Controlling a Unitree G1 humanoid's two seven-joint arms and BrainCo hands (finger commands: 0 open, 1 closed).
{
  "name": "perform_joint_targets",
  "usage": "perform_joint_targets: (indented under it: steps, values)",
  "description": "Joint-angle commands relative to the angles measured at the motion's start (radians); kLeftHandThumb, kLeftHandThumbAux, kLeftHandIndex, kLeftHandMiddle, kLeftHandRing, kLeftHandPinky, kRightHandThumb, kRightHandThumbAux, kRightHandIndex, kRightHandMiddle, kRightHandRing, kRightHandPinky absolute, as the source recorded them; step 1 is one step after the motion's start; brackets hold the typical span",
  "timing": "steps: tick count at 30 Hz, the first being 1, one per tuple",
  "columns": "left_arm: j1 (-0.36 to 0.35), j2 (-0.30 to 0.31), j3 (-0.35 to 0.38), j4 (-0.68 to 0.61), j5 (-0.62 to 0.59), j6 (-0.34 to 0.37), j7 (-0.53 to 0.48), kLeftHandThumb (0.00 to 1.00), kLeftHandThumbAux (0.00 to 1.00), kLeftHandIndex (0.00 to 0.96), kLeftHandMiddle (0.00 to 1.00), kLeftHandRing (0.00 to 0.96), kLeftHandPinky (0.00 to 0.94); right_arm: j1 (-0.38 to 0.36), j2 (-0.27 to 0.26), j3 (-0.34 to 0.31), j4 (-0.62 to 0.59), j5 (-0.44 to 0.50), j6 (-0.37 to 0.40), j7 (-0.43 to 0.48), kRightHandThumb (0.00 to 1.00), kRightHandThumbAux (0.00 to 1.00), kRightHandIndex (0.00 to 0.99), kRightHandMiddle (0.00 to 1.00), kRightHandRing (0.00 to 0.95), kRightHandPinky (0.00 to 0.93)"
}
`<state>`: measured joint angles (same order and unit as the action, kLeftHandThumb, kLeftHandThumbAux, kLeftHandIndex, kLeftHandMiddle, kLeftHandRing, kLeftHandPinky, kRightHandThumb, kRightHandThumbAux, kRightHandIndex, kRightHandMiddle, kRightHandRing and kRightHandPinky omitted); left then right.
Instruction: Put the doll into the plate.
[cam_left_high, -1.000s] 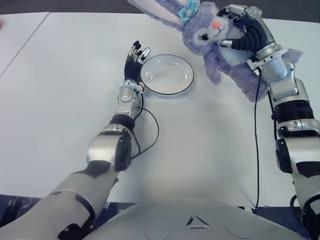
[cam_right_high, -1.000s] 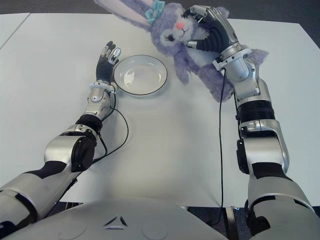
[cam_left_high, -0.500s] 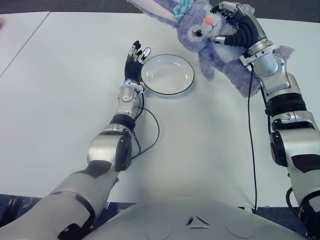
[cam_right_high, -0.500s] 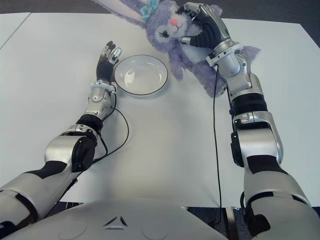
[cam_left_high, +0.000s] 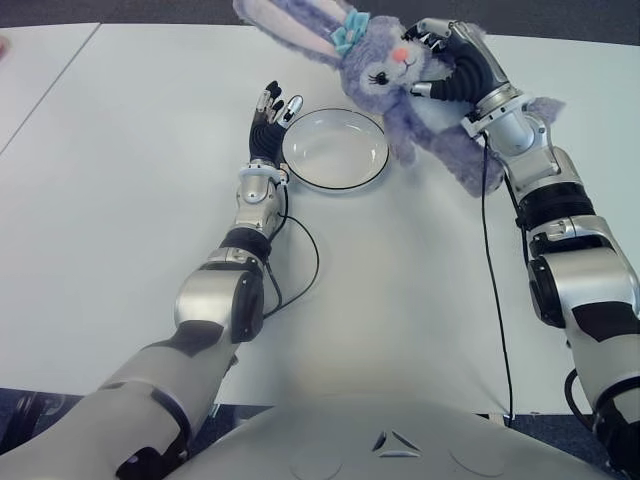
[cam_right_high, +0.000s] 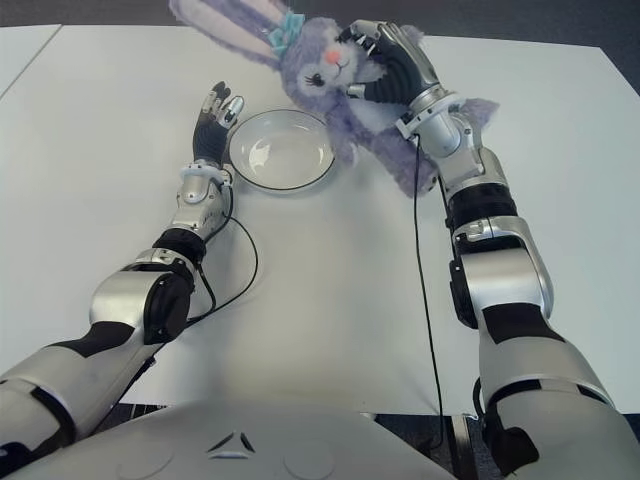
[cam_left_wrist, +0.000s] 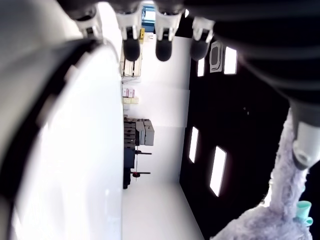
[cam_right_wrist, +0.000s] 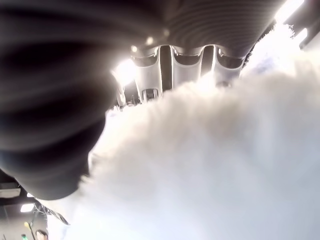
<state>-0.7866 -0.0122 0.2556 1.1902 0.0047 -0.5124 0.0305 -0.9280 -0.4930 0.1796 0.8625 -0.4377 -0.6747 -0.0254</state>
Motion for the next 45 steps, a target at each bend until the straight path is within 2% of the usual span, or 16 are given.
perform_joint_targets:
  steps: [1,13,30,45]
  values:
    - [0.261,-0.069,-0.006,0.171,0.014,0.174,0.039,0.000,0.522,0.000,0.022,0.010,0.000,-0.060,0.033,0.024,0.053,-0.023,-0.032,-0.032,0.537,0.797,0.770,0.889,0.884,0.882]
    - [0.263,-0.075,-0.001,0.171,0.014,0.170,0.034,0.000,0.530,0.000,0.017,0.006,0.000,-0.094,0.072,0.051,0.114,-0.053,-0.042,-0.059,0.528,0.809,0.771,0.891,0.891,0.876]
    - [0.261,-0.082,0.000,0.171,0.013,0.169,0.030,0.000,0.531,0.000,0.013,0.002,0.000,-0.121,0.104,0.094,0.173,-0.069,-0.068,-0.056,0.434,0.846,0.798,0.902,0.894,0.864]
    - [0.260,-0.088,-0.002,0.171,0.019,0.170,0.031,0.000,0.541,0.000,0.015,0.004,0.000,-0.162,0.139,0.128,0.202,-0.088,-0.080,-0.093,0.426,0.843,0.810,0.904,0.892,0.859]
